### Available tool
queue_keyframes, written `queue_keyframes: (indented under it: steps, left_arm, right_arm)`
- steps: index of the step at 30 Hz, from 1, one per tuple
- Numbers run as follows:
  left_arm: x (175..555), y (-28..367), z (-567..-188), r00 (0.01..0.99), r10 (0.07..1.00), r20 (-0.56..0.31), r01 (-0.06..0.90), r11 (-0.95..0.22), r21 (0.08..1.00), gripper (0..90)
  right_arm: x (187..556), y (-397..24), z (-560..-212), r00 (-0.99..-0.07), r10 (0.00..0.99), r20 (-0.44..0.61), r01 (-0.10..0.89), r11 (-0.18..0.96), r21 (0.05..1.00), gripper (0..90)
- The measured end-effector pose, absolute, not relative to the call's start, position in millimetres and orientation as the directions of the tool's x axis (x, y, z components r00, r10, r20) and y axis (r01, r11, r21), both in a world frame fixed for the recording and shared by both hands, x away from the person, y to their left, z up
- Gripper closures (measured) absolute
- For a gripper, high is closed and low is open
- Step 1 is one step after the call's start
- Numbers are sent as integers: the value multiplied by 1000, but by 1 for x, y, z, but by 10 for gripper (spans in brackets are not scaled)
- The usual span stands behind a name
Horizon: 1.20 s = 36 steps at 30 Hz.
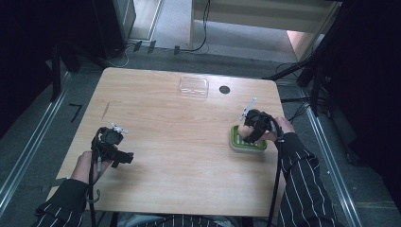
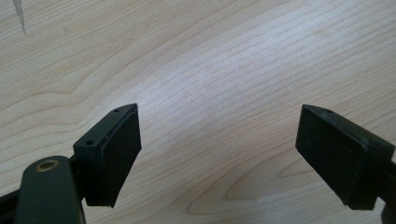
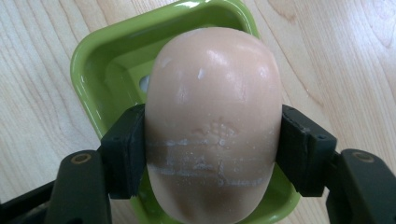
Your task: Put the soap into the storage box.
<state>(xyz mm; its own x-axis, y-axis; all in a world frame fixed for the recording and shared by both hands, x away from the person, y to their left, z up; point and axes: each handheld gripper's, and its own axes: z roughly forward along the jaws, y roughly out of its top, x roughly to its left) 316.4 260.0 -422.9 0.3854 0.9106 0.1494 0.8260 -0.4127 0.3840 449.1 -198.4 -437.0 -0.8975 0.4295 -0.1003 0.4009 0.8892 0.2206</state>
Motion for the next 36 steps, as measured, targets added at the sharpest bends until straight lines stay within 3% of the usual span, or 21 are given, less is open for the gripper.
queue_keyframes:
  steps: [36]
  left_arm:
    - [316, 259, -423, 388, 909, 150, 825, -415, 383, 148]
  right_arm:
    - [448, -195, -448, -918, 385, -98, 362, 912, 191, 333]
